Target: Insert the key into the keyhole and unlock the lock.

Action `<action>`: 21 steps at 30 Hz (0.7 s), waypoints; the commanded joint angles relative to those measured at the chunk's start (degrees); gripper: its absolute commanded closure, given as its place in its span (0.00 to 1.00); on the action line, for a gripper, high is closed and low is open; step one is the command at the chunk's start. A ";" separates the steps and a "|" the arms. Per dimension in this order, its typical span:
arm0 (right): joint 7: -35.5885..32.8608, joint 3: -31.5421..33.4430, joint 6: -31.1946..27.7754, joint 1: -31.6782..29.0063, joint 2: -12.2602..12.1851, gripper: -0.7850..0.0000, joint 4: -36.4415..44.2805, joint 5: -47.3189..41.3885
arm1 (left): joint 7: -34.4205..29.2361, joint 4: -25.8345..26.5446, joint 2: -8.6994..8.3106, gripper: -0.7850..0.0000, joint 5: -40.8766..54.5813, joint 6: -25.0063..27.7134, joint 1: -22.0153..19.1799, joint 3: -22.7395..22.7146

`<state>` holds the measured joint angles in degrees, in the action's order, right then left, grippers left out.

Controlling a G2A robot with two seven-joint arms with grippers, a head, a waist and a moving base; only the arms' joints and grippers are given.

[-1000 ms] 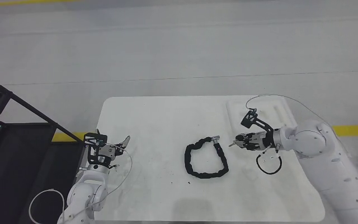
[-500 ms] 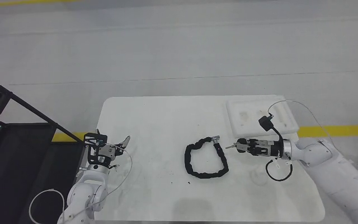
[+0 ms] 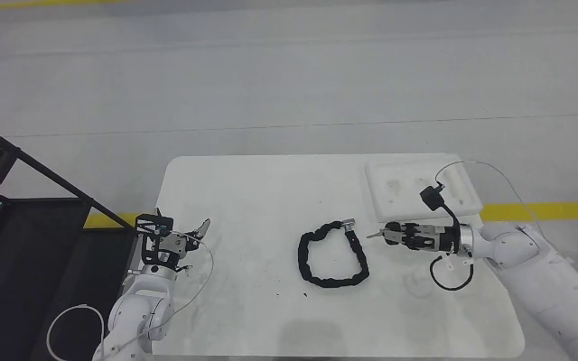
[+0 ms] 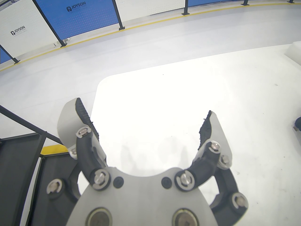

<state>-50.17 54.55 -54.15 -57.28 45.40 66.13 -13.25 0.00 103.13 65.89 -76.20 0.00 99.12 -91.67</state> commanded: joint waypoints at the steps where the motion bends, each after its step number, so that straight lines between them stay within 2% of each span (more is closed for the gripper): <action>1: 0.59 0.05 -0.57 -0.12 0.00 1.00 -2.13 -1.11 | 0.00 0.00 0.00 0.00 0.00 0.00 0.00 0.00; 14: 2.19 0.31 0.25 -0.98 0.06 1.00 -1.44 -1.79 | 0.00 0.00 0.00 0.00 0.00 0.00 0.00 0.00; 18: 0.79 0.22 -0.77 -3.02 -0.44 1.00 0.05 -9.01 | 0.00 0.00 0.00 0.00 0.00 0.00 0.00 0.00; 21: 0.37 -0.54 -0.35 -4.58 -1.70 1.00 3.36 -12.81 | 0.00 0.00 0.00 0.00 0.00 0.00 0.00 0.00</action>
<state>-49.73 54.23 -54.60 -61.41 44.16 68.39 -25.04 0.00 103.13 65.89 -76.20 0.00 99.12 -91.67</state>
